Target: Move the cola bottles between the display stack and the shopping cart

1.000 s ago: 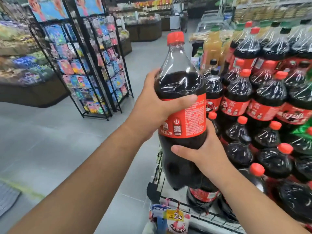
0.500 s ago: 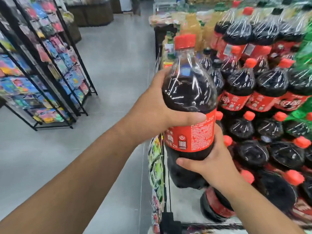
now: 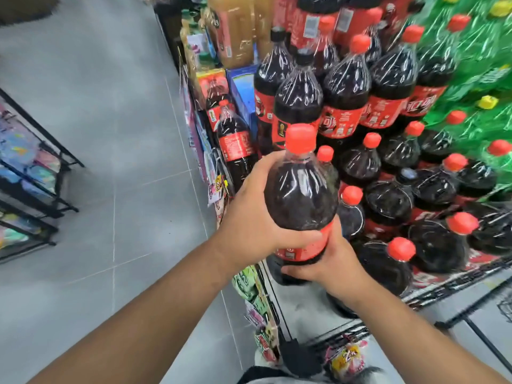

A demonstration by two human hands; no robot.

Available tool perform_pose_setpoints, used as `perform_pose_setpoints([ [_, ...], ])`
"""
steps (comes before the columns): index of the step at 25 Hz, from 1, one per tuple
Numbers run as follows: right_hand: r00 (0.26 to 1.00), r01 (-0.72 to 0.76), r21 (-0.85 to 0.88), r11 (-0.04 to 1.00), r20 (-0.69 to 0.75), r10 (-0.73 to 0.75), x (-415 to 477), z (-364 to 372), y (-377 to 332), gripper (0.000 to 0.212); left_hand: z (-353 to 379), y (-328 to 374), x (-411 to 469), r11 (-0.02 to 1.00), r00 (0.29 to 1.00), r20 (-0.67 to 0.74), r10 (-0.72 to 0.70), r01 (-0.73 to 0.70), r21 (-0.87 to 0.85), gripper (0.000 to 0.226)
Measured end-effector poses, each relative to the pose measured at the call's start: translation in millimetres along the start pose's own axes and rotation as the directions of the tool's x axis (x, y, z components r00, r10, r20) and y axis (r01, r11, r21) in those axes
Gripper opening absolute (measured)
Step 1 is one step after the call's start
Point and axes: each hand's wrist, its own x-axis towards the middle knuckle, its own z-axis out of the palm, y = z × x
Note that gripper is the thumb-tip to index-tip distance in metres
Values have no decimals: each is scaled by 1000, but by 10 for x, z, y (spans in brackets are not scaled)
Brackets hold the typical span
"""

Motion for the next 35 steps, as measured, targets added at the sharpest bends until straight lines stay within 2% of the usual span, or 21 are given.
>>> perform_pose_setpoints([
  [8,990,-125,-10,992,-73,124,-10,178,429,95,255,-523,-28,995,993,106,-61,52,85,113],
  [20,955,-247,61,967,-156,253,57,428,1104,109,390,-980,-49,976,958,228,-171,133,173,113],
  [35,908,-367,11,930,-212,361,75,470,1326,102,520,-1191,-58,959,947,234,-220,165,231,115],
])
